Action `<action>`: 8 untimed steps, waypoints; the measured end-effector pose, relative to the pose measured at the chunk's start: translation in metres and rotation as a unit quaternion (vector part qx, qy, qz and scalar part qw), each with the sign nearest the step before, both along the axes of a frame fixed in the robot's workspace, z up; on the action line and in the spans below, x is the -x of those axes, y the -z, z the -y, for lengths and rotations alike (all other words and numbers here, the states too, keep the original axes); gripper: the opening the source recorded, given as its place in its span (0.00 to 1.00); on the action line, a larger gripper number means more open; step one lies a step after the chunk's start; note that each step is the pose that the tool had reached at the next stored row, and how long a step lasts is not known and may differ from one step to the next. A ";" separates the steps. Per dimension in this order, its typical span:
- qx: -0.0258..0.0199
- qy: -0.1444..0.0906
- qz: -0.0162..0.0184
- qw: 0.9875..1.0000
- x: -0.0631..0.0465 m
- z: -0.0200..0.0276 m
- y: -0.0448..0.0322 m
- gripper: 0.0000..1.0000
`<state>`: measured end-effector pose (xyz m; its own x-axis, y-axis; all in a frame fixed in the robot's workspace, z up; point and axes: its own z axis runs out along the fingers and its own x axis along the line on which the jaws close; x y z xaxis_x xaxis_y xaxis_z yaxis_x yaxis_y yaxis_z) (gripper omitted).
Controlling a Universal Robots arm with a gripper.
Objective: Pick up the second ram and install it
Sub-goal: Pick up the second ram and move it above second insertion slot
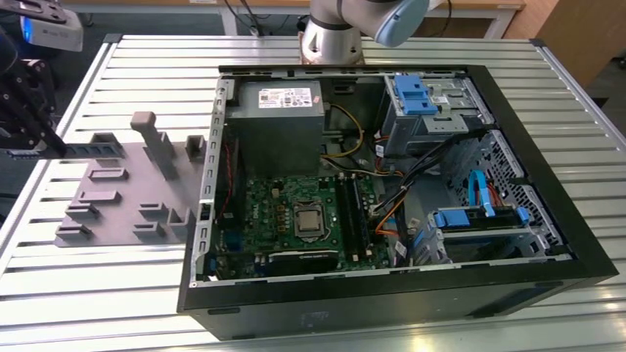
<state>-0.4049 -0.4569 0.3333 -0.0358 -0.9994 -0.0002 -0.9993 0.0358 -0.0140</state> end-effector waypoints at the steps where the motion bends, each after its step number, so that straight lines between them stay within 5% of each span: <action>1: 0.000 0.000 0.000 1.000 0.000 0.0000 -0.0011 0.14; 8: 0.000 0.000 0.000 1.000 0.000 0.0000 -0.0098 0.14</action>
<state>-0.4049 -0.4569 0.3430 -0.0359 -0.9994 -0.0002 -0.9993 0.0359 -0.0140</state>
